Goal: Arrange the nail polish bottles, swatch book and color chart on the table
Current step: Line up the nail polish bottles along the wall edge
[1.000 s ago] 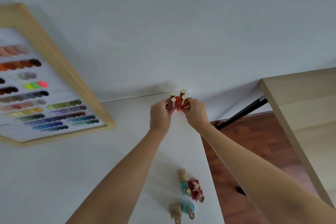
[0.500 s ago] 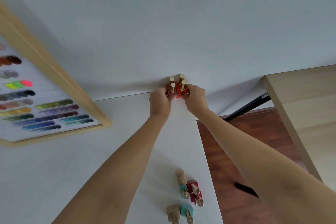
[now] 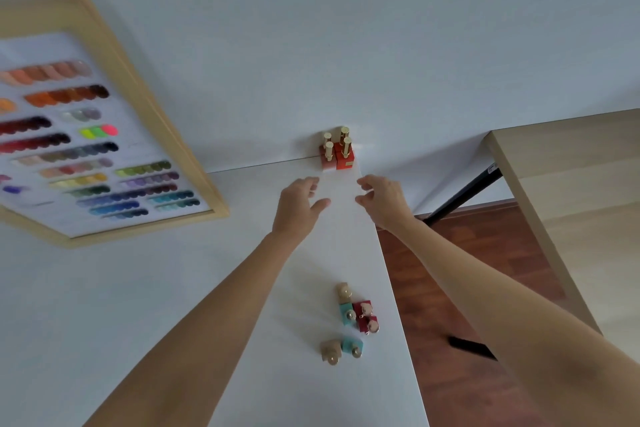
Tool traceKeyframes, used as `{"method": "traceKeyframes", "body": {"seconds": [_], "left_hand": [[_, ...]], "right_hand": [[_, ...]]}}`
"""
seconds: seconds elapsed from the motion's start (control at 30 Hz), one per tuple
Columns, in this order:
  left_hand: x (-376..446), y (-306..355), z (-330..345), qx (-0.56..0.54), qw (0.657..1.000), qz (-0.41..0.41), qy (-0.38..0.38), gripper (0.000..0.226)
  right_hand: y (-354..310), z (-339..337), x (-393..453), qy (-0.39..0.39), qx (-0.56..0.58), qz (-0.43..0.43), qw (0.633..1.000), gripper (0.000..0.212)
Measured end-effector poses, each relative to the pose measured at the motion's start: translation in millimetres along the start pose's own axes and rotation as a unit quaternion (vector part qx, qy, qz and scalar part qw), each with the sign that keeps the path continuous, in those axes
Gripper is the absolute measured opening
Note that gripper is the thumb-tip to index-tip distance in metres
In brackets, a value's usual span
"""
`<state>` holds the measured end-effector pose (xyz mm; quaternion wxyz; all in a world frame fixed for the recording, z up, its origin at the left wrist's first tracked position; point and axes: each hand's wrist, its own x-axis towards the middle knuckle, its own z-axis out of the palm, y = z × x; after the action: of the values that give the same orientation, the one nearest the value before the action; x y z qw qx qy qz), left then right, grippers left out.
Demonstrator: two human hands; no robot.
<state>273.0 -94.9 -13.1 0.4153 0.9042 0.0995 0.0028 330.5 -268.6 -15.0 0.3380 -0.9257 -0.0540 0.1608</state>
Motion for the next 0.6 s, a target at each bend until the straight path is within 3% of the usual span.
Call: {"method": "traceKeyframes", "body": {"seconds": [0.23, 0.43, 0.6], "left_hand": [[-96.1, -19.3, -15.8, 0.005, 0.996, 0.002, -0.092, 0.038], [-168.1, -37.4, -14.3, 0.049, 0.976, -0.021, -0.212, 0.049], [-207.7, -33.3, -5.1, 0.040, 0.961, -0.019, -0.273, 0.065]], "right_hand": [[30.4, -8.1, -96.2, -0.096, -0.050, -0.061, 0.992, 0.032], [58.1, 2.2, -157.5, -0.208, -0.086, -0.045, 0.973, 0.056], [58.1, 19.2, -177.6, -0.205, -0.079, -0.040, 0.975, 0.076]]}}
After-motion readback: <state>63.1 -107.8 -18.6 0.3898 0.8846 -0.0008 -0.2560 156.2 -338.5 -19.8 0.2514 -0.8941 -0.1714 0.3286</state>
